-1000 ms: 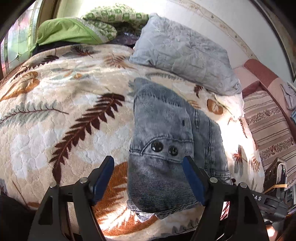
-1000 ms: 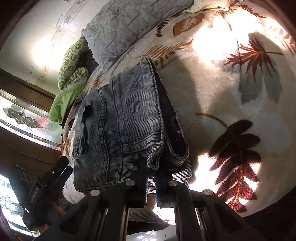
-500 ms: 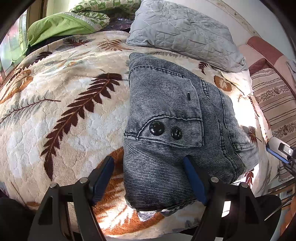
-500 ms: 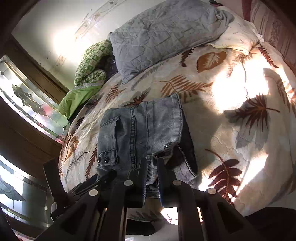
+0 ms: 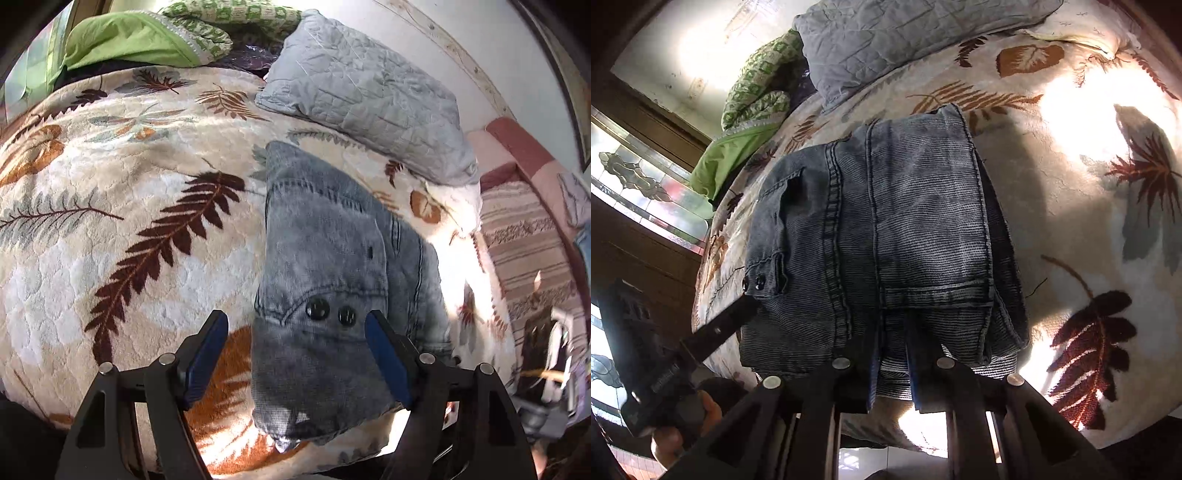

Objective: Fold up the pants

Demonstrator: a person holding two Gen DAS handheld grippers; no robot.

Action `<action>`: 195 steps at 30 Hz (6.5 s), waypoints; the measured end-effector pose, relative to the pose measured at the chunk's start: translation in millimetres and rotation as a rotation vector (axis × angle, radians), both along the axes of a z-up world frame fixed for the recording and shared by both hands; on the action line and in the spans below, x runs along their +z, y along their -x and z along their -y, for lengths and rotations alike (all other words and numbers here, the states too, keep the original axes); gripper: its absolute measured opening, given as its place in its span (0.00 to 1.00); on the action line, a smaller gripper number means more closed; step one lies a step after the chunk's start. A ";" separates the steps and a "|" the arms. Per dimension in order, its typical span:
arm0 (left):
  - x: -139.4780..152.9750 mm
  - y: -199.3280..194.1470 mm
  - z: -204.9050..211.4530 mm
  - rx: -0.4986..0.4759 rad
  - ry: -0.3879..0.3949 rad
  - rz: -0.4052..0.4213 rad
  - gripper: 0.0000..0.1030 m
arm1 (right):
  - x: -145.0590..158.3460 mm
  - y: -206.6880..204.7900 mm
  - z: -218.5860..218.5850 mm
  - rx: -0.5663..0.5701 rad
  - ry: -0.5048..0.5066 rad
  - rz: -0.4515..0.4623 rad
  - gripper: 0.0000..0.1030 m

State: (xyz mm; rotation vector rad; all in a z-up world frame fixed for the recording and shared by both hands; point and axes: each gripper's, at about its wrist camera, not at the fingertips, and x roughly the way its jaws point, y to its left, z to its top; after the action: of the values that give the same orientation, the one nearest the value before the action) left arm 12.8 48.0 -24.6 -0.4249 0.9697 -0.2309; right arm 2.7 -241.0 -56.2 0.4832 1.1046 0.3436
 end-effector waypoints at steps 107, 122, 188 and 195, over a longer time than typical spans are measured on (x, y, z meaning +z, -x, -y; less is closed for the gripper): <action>-20.7 9.5 19.5 -0.113 -0.155 -0.122 0.69 | -4.3 -21.2 31.7 0.004 -0.033 -0.027 0.58; 10.3 28.1 20.9 -0.066 -0.262 0.012 0.70 | 7.4 28.5 36.3 -0.030 0.079 0.099 0.69; -42.6 -59.2 11.7 -0.153 0.111 -0.211 0.61 | -33.5 -57.4 33.0 0.058 -0.209 -0.025 0.36; -27.0 -51.3 28.3 -0.199 -0.029 -0.134 0.39 | -25.7 -51.1 23.8 0.085 -0.143 0.028 0.28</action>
State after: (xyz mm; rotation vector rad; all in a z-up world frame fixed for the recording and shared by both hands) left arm 64.1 19.8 -51.6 -0.3202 1.1471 -0.3714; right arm 53.8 -264.8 -82.0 0.5573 1.0801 0.5052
